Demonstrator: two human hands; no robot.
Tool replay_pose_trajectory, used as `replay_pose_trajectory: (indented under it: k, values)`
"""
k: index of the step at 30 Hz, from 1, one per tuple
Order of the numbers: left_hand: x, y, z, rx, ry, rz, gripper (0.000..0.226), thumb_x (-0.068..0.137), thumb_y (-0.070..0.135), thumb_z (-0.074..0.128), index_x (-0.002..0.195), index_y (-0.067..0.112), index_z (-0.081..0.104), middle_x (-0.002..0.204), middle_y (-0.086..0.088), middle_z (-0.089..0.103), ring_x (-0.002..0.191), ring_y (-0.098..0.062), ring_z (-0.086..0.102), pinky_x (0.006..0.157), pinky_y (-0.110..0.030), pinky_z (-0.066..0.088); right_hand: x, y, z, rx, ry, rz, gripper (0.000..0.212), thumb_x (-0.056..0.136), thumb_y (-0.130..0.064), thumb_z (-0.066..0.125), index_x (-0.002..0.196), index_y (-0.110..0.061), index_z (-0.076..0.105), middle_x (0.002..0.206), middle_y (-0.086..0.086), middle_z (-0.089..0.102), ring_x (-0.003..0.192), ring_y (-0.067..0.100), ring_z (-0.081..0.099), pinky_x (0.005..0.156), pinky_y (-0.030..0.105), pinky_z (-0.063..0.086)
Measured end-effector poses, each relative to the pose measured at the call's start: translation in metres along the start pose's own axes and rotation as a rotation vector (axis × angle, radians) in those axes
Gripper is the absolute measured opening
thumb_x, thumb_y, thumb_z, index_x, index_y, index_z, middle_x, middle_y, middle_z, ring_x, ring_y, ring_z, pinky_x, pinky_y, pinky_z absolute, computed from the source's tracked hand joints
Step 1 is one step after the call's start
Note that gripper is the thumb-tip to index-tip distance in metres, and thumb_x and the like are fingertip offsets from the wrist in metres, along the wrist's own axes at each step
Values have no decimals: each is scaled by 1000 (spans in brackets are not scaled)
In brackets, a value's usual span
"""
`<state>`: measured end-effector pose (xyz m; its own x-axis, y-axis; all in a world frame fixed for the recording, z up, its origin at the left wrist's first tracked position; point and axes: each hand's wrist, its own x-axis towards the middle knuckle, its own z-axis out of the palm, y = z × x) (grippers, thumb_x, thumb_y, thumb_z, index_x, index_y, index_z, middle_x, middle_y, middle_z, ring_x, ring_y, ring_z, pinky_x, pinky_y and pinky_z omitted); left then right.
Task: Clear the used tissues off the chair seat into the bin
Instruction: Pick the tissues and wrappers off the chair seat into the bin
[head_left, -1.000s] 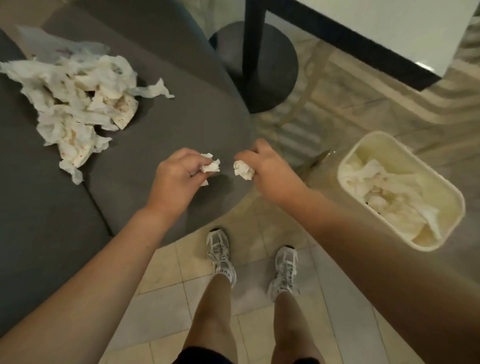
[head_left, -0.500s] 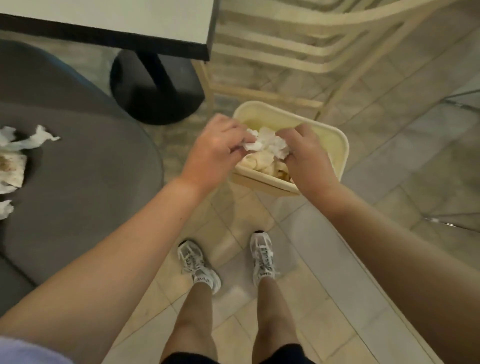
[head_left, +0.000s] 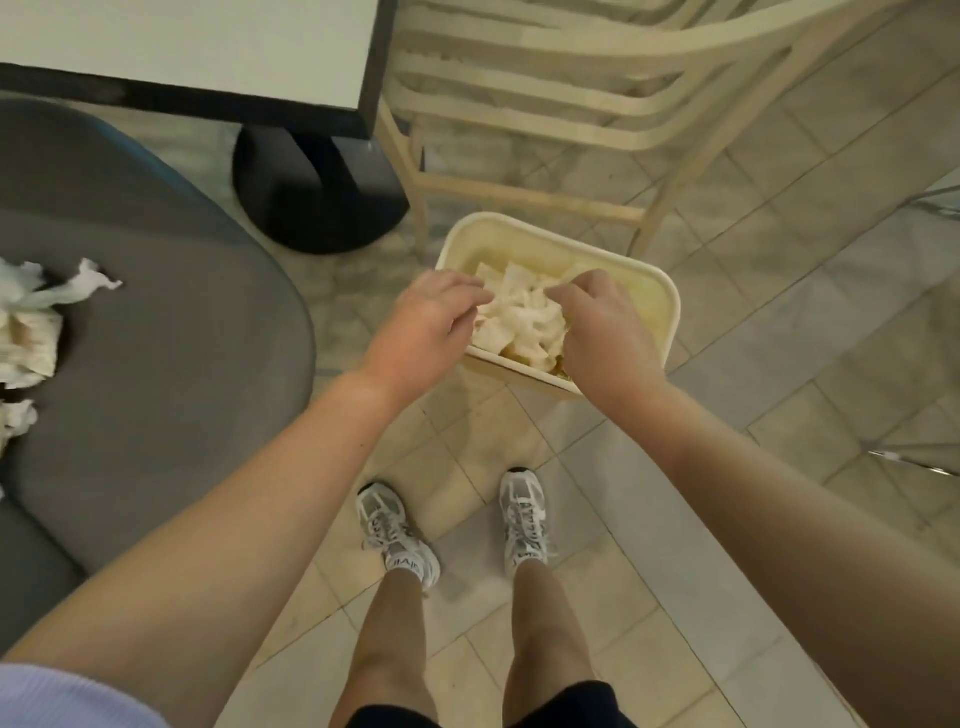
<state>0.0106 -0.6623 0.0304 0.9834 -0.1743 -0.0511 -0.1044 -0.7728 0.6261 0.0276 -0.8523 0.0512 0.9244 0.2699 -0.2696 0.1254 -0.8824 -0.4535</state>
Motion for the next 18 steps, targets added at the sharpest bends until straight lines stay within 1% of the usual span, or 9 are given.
replay_pose_trajectory:
  k: [2,4,6,8,11,12,14,16,18]
  values:
    - [-14,-6,-16,41,20,-35,26,86,8,52,108,10,67,109,-6,64,105,-25,54,91,-46,44,6,-14,2,-7,-8,-80,51,80,11,43,126,-9,53,122,14,50,111,33,45,83,45,47]
    - [-30,-15,-36,74,41,-98,28,86,12,50,108,11,67,108,-6,64,103,-25,54,89,-45,45,12,-37,6,-12,-40,-168,47,81,9,43,124,-7,55,121,15,51,109,34,45,82,44,46]
    - [-49,-26,-54,102,87,-171,28,87,14,48,108,13,67,108,-6,64,102,-27,55,89,-45,46,17,-63,11,-35,-97,-252,44,84,5,43,124,-8,54,122,13,49,112,32,44,79,39,46]
    - [-70,-39,-70,124,132,-244,30,88,17,45,107,12,67,107,-6,64,100,-28,55,86,-46,47,22,-90,19,-41,-129,-355,39,85,2,45,122,-7,54,121,14,49,111,32,46,78,39,47]
    - [-106,-62,-92,158,213,-396,33,87,21,41,106,11,66,108,-9,63,100,-30,54,85,-44,48,28,-134,32,-59,-205,-482,38,87,-3,47,125,-10,52,123,12,47,114,30,43,85,41,48]
    - [-123,-73,-102,174,261,-460,33,86,20,43,108,11,65,110,-10,61,101,-31,54,85,-45,48,31,-154,39,-66,-242,-525,41,87,-3,47,127,-12,50,125,12,46,116,29,42,87,41,48]
    - [-144,-90,-110,213,315,-551,29,86,13,51,113,11,63,117,-12,58,106,-33,51,86,-48,47,35,-178,50,-64,-285,-557,45,87,-4,46,130,-17,47,126,10,44,117,30,40,87,40,46]
    - [-167,-110,-123,233,344,-676,33,85,6,56,118,11,60,124,-13,53,113,-34,47,90,-48,44,39,-207,66,-75,-335,-611,47,89,-4,45,134,-18,44,128,10,43,119,30,40,88,42,47]
    - [-188,-134,-137,253,366,-775,38,84,5,57,121,11,57,129,-13,49,117,-34,43,91,-47,42,45,-239,86,-100,-380,-668,49,90,-4,44,137,-18,40,128,9,41,120,29,38,89,43,48]
